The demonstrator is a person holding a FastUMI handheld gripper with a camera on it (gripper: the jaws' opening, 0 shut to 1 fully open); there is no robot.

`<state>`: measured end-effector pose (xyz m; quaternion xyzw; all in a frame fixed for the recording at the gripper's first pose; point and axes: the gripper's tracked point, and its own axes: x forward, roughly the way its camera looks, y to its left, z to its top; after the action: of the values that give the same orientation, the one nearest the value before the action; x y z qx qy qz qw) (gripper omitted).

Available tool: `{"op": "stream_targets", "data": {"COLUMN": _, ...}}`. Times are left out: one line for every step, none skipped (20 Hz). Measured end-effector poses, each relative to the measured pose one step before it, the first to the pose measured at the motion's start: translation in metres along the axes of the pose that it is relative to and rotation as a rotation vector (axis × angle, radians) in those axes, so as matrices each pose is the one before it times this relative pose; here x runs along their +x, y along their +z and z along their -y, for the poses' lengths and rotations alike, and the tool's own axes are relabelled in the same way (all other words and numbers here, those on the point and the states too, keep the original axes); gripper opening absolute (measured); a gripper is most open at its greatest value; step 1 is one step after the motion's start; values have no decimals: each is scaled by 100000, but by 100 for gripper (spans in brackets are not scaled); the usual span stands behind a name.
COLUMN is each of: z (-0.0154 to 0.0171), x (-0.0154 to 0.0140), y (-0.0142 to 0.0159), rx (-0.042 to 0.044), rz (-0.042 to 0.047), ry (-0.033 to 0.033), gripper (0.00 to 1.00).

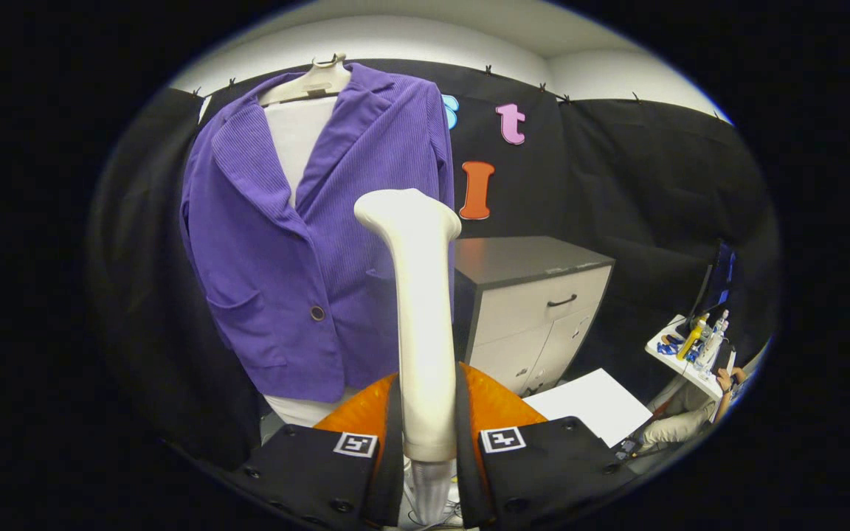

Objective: Iron the clothes twice with a garment steamer, once on the left side and once on the right side.

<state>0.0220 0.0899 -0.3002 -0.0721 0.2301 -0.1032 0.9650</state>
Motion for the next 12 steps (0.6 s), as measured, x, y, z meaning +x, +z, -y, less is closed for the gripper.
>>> {"op": "stream_targets", "data": {"z": -590, "x": -159, "y": 1127, "rx": -151, "rz": 2119, "ry": 944, "gripper": 37}}
{"op": "stream_targets", "data": {"z": -632, "x": -178, "y": 1219, "rx": -589, "rz": 2190, "ry": 902, "gripper": 38}}
{"op": "stream_targets", "data": {"z": -564, "x": -163, "y": 1258, "rx": -476, "rz": 2386, "ry": 742, "gripper": 37}}
{"op": "stream_targets", "data": {"z": -699, "x": -148, "y": 1228, "rx": -740, "rz": 2164, "ry": 623, "gripper": 38}}
{"op": "stream_targets", "data": {"z": -637, "x": -108, "y": 1080, "rx": -593, "rz": 1978, "ry": 767, "gripper": 38}}
{"op": "stream_targets", "data": {"z": -759, "x": -246, "y": 939, "rx": -442, "rz": 1663, "ry": 1175, "gripper": 37}}
{"op": "stream_targets", "data": {"z": -853, "x": -239, "y": 841, "rx": -111, "rz": 1906, "ry": 1599, "gripper": 37}}
{"op": "stream_targets", "data": {"z": -820, "x": -22, "y": 913, "rx": -464, "rz": 1703, "ry": 1485, "gripper": 37}}
{"op": "stream_targets", "data": {"z": -551, "x": -29, "y": 757, "rx": -1126, "rz": 1570, "ry": 1148, "gripper": 37}}
{"op": "stream_targets", "data": {"z": -639, "x": -65, "y": 686, "rx": -805, "rz": 1215, "ry": 999, "gripper": 37}}
{"op": "stream_targets", "data": {"z": -644, "x": -95, "y": 511, "rx": -587, "rz": 979, "ry": 1101, "gripper": 37}}
{"op": "stream_targets", "data": {"z": -728, "x": 106, "y": 547, "rx": -499, "rz": 879, "ry": 885, "gripper": 37}}
